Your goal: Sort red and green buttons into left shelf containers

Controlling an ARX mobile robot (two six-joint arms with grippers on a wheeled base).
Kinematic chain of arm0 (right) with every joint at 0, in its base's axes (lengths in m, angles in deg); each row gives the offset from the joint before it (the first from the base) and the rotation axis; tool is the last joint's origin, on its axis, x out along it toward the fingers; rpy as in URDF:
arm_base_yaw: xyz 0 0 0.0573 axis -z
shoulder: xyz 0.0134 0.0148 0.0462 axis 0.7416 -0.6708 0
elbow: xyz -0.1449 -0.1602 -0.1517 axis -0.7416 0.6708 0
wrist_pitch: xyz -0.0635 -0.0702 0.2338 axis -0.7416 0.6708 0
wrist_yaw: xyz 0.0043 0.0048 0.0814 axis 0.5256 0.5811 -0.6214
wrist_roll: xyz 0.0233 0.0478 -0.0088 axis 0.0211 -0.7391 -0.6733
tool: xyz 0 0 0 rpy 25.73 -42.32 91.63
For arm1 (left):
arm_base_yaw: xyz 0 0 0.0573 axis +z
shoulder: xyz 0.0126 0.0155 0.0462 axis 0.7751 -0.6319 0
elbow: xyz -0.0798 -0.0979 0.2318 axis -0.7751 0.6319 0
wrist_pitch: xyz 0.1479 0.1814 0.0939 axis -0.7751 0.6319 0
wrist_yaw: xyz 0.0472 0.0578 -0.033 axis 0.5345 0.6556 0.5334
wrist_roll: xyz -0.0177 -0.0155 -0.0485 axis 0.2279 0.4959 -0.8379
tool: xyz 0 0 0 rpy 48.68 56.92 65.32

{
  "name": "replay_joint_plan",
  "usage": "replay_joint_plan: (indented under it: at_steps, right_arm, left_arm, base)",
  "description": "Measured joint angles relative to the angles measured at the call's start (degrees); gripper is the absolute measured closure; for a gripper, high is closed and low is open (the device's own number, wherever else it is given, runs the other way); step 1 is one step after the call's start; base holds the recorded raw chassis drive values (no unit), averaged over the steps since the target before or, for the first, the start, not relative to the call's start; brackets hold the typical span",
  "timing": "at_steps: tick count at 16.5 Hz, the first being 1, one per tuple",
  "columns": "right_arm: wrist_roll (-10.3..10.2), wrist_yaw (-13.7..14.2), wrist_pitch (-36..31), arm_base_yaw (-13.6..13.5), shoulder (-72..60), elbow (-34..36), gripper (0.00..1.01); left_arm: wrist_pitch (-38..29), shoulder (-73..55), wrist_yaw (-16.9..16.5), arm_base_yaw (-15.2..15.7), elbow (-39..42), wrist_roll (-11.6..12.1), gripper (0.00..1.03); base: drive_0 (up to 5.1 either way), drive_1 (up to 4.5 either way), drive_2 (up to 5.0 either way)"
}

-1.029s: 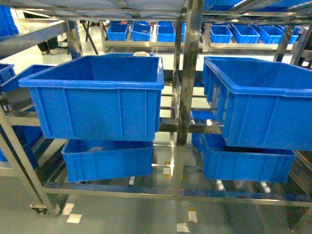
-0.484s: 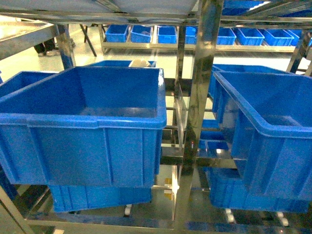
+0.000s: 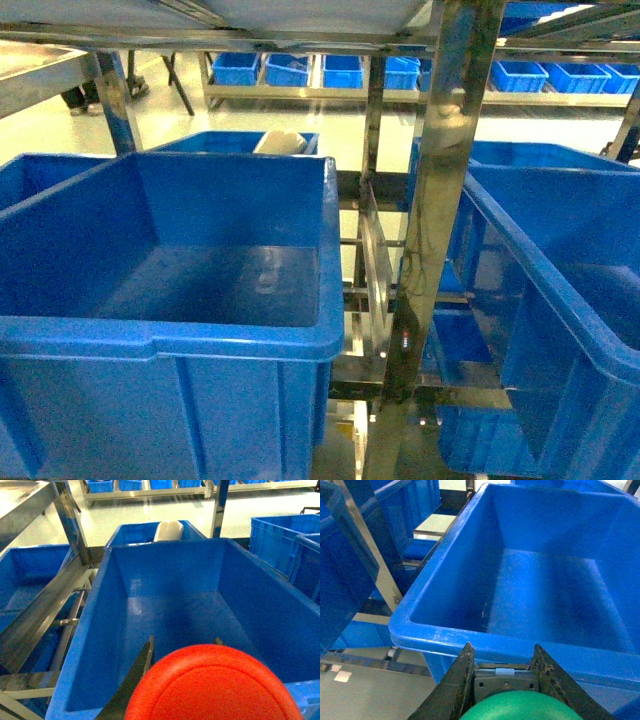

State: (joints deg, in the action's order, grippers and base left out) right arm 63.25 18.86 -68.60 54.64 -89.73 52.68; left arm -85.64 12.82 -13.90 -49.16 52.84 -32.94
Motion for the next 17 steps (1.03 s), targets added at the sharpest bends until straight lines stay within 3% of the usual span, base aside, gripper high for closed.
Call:
replay_joint_plan:
  at_steps: [6,8,13,17]
  right_arm:
    - [1.05,-0.33,-0.39,1.29,-4.76,-2.82,0.72]
    - [2.69,-0.46,-0.15,2.01,-8.74,-8.5,0.72]
    - [3.96,-0.94,2.56,5.07,-19.47,-18.47,0.72]
    - [7.43,-1.38,4.0,8.63,-33.68,-27.61,0.72]
  left_arm:
    - [0.07,-0.02,0.0,0.0,0.0,-0.02,0.77]
    - [0.04,-0.02,0.0,0.0,0.0,0.0,0.77]
    - [0.04,-0.02,0.0,0.0,0.0,0.0,0.77]
    - [0.09,-0.02,0.0,0.0,0.0,0.0,0.77]
  base:
    - [0.0,0.0,0.0]
    - [0.0,0.0,0.0]
    - [0.0,0.0,0.0]
    - [0.0,0.0,0.0]
